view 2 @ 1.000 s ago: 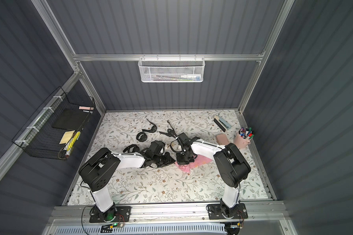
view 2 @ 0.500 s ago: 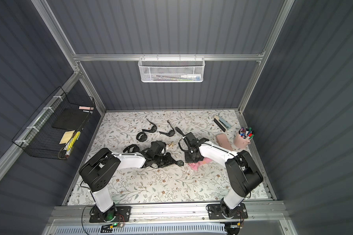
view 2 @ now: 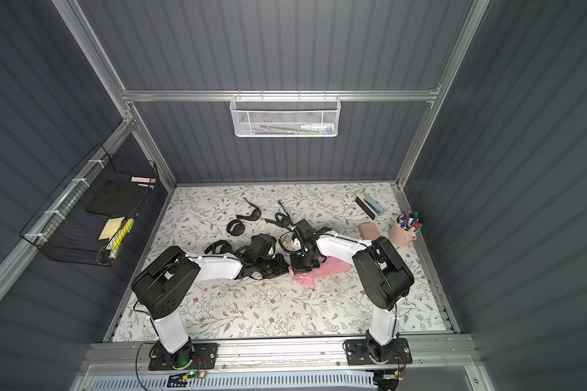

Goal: Wipe the watch dial
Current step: Wipe the dirt from the watch dial.

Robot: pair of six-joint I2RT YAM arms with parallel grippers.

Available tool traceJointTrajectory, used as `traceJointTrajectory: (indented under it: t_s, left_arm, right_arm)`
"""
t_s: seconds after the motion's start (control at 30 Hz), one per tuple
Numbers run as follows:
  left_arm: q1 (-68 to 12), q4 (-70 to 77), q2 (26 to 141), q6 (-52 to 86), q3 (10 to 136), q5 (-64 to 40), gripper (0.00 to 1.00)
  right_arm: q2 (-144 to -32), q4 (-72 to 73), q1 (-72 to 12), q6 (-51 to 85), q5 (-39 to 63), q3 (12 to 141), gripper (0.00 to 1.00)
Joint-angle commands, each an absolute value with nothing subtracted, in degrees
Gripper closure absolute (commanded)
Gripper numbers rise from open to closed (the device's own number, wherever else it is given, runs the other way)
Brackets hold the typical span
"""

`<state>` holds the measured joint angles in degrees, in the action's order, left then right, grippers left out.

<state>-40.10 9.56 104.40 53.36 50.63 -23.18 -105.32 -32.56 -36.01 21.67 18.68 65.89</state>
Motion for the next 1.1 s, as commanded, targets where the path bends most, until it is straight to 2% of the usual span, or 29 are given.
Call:
traceJointTrajectory:
  t_s: [0.0, 0.23, 0.67, 1.07]
  left_arm:
    - [-40.5, 8.9, 103.5, 52.0, 51.8, -22.9, 0.86]
    - [-40.5, 8.9, 103.4, 52.1, 51.4, -22.9, 0.86]
    - [-40.5, 8.8, 102.8, 52.1, 51.1, -22.7, 0.86]
    - [-40.6, 8.9, 102.9, 51.9, 51.2, -22.8, 0.86]
  right_arm:
    - [-108.6, -33.6, -36.0, 22.6, 14.0, 65.6, 1.00]
    - [-106.6, -33.6, -34.0, 25.0, 5.5, 61.6, 1.00]
    - [-106.5, -33.6, -32.2, 24.9, 2.0, 57.9, 1.00]
    - [-98.7, -35.8, -31.8, 24.0, -0.9, 57.0, 1.00]
